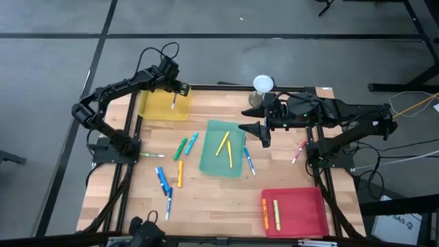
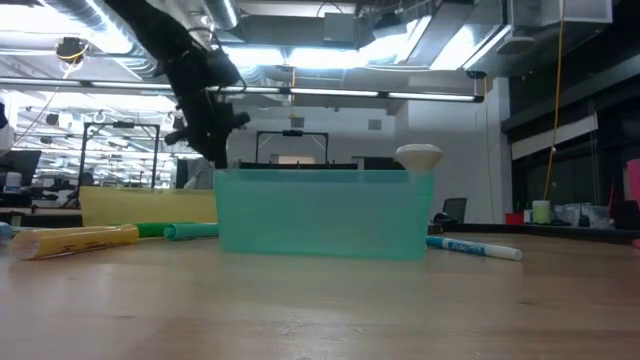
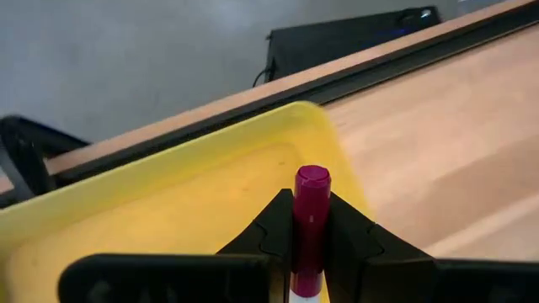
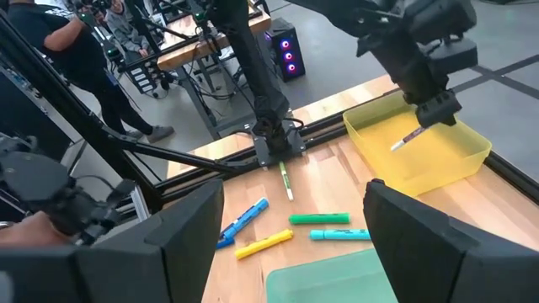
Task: Pick & Place Markers
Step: Put the purple marker pen into the yellow bin, then put the pink marker pen into the yellow bin
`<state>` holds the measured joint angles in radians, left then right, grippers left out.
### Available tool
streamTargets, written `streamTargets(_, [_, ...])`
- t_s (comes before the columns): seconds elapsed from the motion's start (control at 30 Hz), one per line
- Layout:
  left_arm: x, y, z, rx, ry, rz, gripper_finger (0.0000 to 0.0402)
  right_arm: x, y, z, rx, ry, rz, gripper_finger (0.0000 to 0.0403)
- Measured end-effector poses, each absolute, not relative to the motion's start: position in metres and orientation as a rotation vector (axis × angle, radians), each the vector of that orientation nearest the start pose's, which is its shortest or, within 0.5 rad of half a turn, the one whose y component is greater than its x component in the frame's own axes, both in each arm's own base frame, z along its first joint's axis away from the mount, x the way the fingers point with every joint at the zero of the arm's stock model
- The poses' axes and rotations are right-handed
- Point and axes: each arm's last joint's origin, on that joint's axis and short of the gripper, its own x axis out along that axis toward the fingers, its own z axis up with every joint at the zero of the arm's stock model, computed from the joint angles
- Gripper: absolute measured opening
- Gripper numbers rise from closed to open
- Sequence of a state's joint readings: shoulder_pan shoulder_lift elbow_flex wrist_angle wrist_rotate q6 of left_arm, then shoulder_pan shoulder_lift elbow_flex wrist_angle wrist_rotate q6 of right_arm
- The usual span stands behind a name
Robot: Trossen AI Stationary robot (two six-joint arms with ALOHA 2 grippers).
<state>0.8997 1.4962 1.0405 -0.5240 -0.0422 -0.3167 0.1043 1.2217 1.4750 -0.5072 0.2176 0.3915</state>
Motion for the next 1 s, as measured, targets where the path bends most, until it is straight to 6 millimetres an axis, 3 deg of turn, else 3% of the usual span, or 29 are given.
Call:
streamTargets(0.3, [0.189,0.251,0.201,-0.806,0.851,0.987,0.0031,0.244,0.019,0.447,0.346,0.225,-0.161,0.0279])
streamTargets(0.5, [0.192,0.254,0.196,-0.808,0.851,0.988,0.0036,0.244,0.019,0.447,0.346,0.225,-0.161,0.0279])
streamTargets(1.0, [0.196,0.246,0.204,-0.851,0.814,0.922,0.0209,0.244,0.019,0.447,0.341,0.23,-0.16,0.0279])
